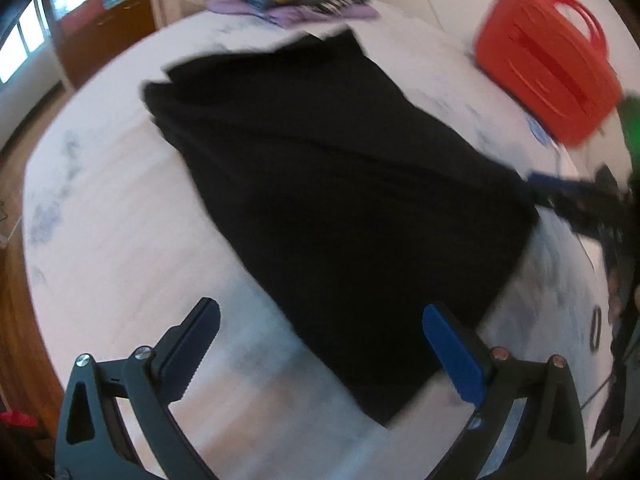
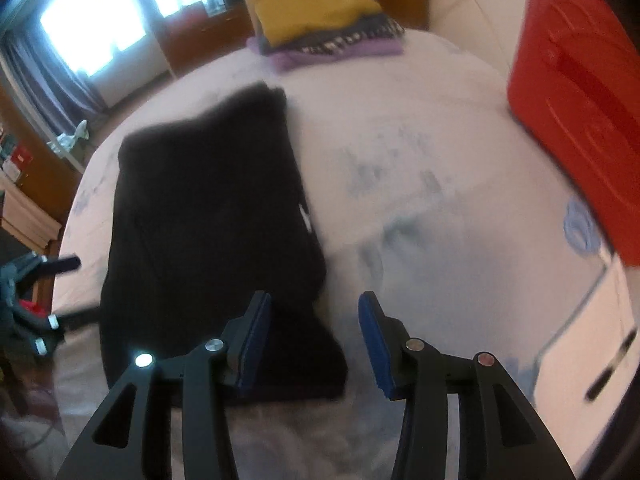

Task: Fold clothes

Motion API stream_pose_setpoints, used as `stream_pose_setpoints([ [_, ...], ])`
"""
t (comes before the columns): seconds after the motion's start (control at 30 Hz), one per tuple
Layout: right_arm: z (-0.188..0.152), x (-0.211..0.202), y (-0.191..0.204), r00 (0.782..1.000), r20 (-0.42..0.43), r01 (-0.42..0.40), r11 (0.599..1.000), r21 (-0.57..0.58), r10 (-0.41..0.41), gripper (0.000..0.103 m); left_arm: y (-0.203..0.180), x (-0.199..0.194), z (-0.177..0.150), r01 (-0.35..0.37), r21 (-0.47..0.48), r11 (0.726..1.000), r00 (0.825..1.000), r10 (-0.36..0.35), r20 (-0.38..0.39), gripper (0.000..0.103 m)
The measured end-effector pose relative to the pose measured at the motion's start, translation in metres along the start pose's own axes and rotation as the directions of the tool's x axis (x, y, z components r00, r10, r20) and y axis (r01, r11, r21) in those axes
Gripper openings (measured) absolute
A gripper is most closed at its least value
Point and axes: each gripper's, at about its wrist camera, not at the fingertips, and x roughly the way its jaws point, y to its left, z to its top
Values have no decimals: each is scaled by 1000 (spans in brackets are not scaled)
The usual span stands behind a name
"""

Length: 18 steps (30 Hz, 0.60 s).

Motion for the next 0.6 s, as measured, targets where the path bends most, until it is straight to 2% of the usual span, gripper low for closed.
stream_pose_setpoints([
  [0.17, -14, 0, -7, 1000, -6, -15, 1000, 15, 15, 46, -39, 10, -25, -12, 92, 996, 1000, 13, -6, 102],
  [0.23, -16, 4, -9, 1000, -9, -24, 1000, 15, 24, 46, -42, 16, -25, -22, 100, 995, 1000, 23, -6, 80],
  [0.27, -17, 7, -9, 999, -14, -34, 999, 15, 34, 46, -44, 19, -25, -27, 104, 994, 1000, 27, -5, 73],
  [0.3, -17, 11, -9, 998, -27, -51, 999, 12, 51, 46, -44, 19, -23, -25, 107, 994, 1000, 25, 1, 69],
  [0.33, -18, 15, -10, 997, -41, -67, 998, 9, 68, 38, -44, 19, -21, -23, 111, 994, 1000, 23, 7, 66],
  [0.37, -18, 20, -9, 996, -55, -72, 997, 0, 72, 22, -43, 17, -20, -18, 118, 993, 1000, 18, 7, 59],
  [0.4, -19, 24, -8, 997, -70, -38, 999, -23, 36, 21, -41, 17, -18, -13, 124, 992, 1000, 13, 0, 56],
  [0.47, -17, 24, -24, 999, -52, 5, 999, 40, -3, 21, -35, 16, -17, -10, 130, 991, 1000, 13, -18, 55],
  [0.53, -16, 19, -46, 996, -43, 86, 990, 116, -81, 21, -33, 14, -18, -1, 137, 991, 999, 7, -39, 55],
  [0.6, -22, 9, -59, 999, -21, 40, 989, 141, -38, 21, -32, 8, -20, 0, 134, 991, 999, 5, -36, 55],
])
